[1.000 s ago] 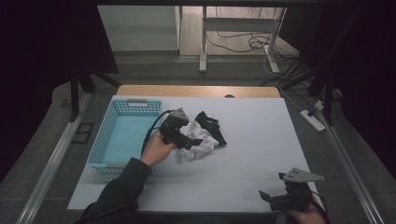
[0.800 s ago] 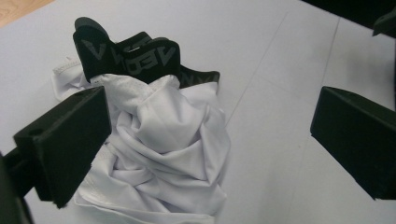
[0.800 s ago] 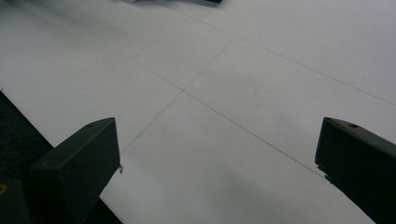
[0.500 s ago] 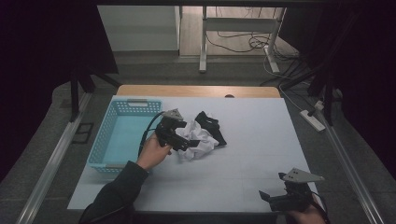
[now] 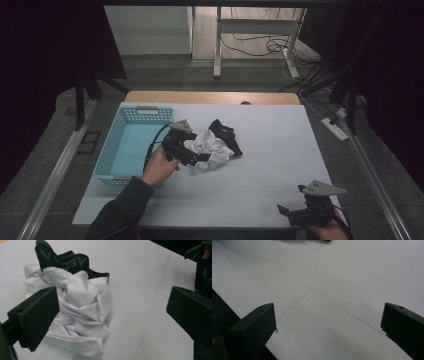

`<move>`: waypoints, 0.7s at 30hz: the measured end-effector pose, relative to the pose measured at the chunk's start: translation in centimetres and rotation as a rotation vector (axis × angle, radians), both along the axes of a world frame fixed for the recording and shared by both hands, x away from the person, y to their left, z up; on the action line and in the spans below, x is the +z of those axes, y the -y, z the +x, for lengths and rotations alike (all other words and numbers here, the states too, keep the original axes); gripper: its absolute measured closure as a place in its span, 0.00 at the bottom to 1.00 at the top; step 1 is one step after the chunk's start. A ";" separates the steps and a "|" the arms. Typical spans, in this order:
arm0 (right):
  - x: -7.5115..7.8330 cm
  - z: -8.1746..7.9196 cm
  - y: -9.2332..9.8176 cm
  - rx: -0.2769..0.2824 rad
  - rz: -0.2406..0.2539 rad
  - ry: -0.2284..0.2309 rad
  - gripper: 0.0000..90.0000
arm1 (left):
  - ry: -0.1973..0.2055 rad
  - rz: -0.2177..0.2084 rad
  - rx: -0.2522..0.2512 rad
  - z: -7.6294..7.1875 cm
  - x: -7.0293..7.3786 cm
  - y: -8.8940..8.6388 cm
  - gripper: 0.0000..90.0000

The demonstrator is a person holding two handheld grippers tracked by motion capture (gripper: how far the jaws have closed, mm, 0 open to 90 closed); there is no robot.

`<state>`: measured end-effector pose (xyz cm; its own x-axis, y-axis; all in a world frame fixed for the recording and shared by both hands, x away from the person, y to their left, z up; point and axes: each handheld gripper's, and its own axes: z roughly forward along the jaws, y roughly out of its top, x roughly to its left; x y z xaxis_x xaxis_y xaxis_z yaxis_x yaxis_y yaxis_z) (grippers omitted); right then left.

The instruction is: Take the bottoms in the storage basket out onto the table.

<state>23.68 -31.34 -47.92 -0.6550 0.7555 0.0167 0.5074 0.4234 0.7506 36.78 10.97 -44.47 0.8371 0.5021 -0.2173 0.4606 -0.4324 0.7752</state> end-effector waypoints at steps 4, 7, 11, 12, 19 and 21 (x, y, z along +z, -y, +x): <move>0.0 0.0 0.0 0.000 -0.001 0.000 0.00 | 0.002 0.005 -0.002 -0.3 0.0 -0.2 0.00; 0.0 0.0 0.0 0.000 -0.002 0.000 0.00 | 0.003 0.004 -0.006 -0.5 0.0 -0.3 0.00; 0.0 0.0 0.0 0.001 -0.004 -0.001 0.00 | 0.003 0.005 -0.004 -0.8 0.0 -0.5 0.00; 0.0 0.0 0.0 0.001 -0.005 -0.001 0.00 | 0.002 0.007 -0.003 -0.9 0.0 -0.6 0.00; 0.0 0.0 0.0 0.000 -0.006 -0.001 0.00 | 0.010 0.021 0.003 -1.6 0.1 -1.0 0.00; 0.0 0.0 0.0 -0.001 -0.006 -0.002 0.00 | 0.010 0.024 0.004 -1.8 0.1 -1.1 0.00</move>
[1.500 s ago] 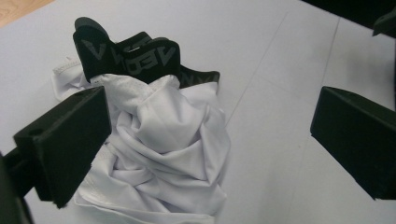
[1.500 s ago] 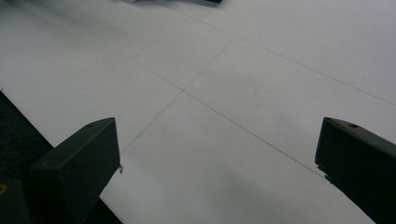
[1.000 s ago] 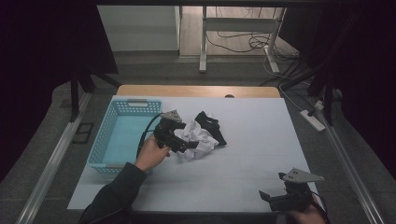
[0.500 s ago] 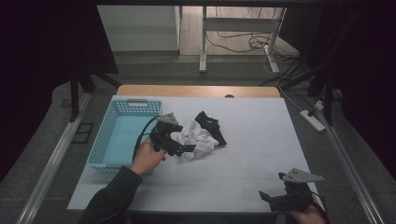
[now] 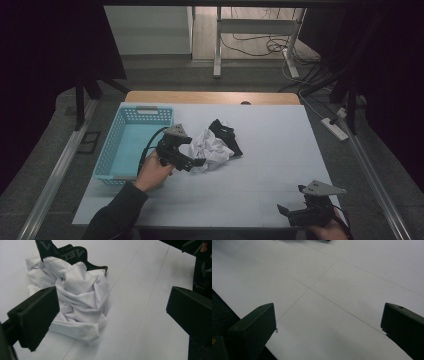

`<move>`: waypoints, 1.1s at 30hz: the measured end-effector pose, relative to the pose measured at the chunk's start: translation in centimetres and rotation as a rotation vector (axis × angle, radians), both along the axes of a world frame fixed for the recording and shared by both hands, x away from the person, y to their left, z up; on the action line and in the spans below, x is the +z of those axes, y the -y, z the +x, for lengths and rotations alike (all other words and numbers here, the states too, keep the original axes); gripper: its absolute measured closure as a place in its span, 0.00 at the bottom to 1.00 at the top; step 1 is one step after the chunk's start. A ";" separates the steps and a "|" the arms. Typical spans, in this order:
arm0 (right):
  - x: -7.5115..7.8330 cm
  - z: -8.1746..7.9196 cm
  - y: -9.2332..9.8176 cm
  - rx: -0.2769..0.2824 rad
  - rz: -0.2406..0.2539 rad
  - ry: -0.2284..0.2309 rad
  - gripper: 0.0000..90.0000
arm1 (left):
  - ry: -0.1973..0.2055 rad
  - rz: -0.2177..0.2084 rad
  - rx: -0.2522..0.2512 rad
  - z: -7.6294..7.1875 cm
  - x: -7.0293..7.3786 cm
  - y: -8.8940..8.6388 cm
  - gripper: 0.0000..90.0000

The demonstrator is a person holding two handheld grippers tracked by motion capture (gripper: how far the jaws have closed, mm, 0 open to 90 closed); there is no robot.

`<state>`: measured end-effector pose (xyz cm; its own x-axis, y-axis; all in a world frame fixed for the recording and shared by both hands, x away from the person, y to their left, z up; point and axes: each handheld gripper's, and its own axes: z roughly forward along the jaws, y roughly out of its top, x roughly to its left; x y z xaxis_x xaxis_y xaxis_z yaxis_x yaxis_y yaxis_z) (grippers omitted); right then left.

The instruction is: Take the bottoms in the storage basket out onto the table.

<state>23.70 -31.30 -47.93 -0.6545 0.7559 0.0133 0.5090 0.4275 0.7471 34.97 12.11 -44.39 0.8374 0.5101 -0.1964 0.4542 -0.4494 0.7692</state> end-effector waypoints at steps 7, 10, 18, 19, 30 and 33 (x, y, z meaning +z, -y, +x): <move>0.0 0.0 0.0 -0.003 -0.001 0.000 0.00 | -0.005 -0.003 0.009 -0.7 -0.1 -0.5 0.00; 0.0 0.0 0.0 -0.003 0.001 -0.001 0.00 | -0.010 -0.012 0.011 -1.0 -0.2 -0.7 0.00; 0.0 0.0 0.0 -0.004 0.002 0.000 0.00 | -0.014 0.010 0.031 -1.7 -0.4 -1.1 0.00; 0.0 0.0 0.0 -0.003 0.002 0.000 0.00 | -0.013 0.015 0.030 -1.8 -0.4 -1.2 0.00; 0.0 0.0 0.0 -0.005 0.001 -0.001 0.00 | -0.012 -0.002 0.047 -2.9 -0.7 -1.9 0.00; 0.0 0.0 0.0 -0.005 0.001 -0.001 0.00 | -0.024 -0.009 0.054 -3.2 -0.9 -2.2 0.00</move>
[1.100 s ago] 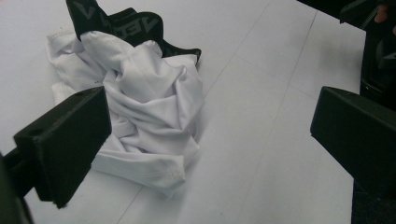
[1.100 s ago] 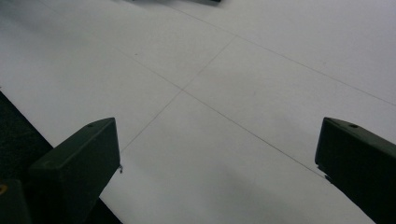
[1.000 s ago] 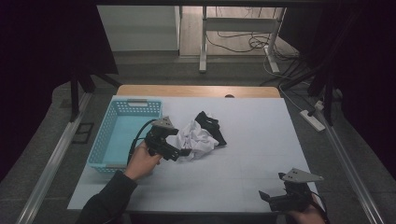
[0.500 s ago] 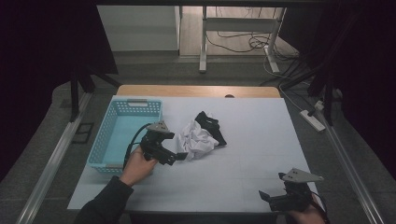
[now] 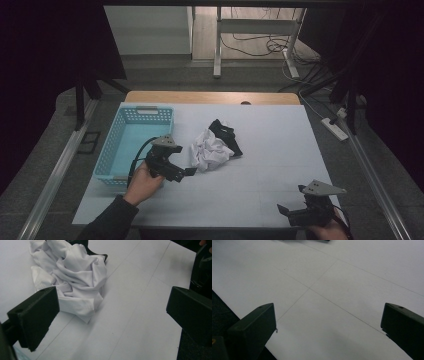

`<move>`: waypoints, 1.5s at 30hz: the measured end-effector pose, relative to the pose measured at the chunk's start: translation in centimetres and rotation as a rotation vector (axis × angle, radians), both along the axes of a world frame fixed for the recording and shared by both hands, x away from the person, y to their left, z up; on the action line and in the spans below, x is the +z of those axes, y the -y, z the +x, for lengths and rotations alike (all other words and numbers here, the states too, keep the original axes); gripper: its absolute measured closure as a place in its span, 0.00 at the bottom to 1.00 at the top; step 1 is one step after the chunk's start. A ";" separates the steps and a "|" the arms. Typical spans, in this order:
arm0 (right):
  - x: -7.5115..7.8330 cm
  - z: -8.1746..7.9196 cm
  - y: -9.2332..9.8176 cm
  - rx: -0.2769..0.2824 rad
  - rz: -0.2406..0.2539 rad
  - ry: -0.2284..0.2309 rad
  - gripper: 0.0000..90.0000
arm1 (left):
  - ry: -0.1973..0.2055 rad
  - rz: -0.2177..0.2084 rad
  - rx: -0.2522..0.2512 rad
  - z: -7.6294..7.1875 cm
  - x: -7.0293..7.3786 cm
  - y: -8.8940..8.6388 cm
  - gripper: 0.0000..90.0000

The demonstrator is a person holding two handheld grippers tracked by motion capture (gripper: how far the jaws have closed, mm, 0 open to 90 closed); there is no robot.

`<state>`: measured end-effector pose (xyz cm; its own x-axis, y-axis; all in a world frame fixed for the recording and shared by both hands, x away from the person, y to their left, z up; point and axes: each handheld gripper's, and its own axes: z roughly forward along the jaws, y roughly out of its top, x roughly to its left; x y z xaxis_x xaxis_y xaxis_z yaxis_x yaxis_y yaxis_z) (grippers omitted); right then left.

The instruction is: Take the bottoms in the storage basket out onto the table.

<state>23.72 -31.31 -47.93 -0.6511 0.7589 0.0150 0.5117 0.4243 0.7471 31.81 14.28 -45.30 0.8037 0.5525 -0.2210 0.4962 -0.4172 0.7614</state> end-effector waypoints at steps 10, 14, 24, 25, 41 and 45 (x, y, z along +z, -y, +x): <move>0.0 0.0 0.0 0.001 -0.001 0.000 0.00 | -0.014 -0.016 0.033 -1.2 -0.4 -1.3 0.00; 0.0 0.0 0.0 0.001 -0.002 0.000 0.00 | -0.009 -0.010 0.045 -1.8 -0.5 -1.8 0.00; 0.0 0.0 0.0 0.001 -0.003 0.000 0.00 | -0.025 -0.010 0.077 -3.7 -1.2 -3.3 0.00; 0.0 0.0 0.0 0.001 -0.004 -0.001 0.00 | -0.025 -0.012 0.082 -3.9 -1.2 -3.4 0.00; 0.0 0.0 -0.1 -0.003 -0.009 0.000 0.00 | -0.015 -0.031 0.186 -7.4 -1.5 -6.5 0.00; 0.0 0.0 0.0 -0.010 -0.003 0.002 0.00 | -0.001 -0.034 0.223 -8.3 -1.9 -7.2 0.00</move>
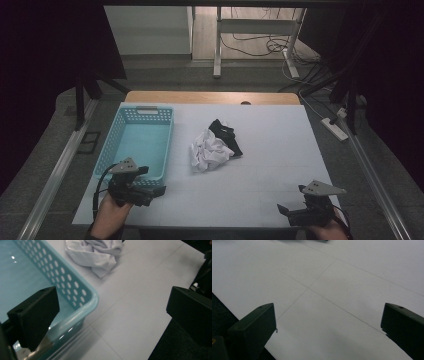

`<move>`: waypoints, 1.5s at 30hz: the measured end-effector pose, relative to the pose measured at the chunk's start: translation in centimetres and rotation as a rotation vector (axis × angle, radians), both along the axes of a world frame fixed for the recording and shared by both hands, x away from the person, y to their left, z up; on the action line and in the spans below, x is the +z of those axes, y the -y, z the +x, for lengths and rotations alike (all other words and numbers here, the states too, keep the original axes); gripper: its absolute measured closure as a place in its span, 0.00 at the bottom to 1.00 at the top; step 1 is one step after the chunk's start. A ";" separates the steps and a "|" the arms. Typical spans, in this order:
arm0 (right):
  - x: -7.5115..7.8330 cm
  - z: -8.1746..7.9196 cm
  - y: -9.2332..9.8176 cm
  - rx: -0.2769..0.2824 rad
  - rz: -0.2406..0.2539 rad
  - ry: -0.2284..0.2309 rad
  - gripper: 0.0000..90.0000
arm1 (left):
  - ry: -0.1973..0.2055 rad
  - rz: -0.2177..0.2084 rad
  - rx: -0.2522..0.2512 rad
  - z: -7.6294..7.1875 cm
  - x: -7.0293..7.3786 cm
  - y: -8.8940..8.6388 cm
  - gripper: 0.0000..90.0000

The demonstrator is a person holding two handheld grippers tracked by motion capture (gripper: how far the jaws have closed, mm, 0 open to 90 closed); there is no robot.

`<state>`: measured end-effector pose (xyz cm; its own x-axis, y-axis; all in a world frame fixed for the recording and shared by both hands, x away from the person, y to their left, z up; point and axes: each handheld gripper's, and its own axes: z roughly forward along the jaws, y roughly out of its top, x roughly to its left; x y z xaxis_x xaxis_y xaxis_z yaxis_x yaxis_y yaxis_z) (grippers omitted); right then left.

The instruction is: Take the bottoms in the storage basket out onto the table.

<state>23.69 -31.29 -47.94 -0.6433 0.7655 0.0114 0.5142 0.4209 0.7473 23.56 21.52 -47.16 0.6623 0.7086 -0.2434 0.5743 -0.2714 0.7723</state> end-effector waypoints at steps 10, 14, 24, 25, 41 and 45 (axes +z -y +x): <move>0.0 0.0 0.0 0.000 -0.005 0.000 0.00 | -0.014 -0.005 0.035 -1.7 -0.6 -1.3 0.00; 0.0 0.0 0.0 0.000 -0.007 0.001 0.00 | -0.021 0.004 0.049 -2.2 -1.0 -1.7 0.00; 0.0 0.0 -0.1 0.000 -0.007 0.002 0.00 | -0.035 0.027 0.091 -3.2 -2.4 -3.2 0.00; 0.0 0.0 -0.1 0.000 -0.006 0.002 0.00 | -0.036 0.027 0.095 -3.2 -2.5 -3.3 0.00; 0.0 -0.1 -0.1 0.001 -0.008 0.004 0.00 | -0.048 0.047 0.121 -3.6 -3.1 -4.5 0.00; 0.0 -0.1 -0.2 0.000 -0.011 0.004 0.00 | -0.061 0.067 0.126 -3.8 -3.2 -4.8 0.00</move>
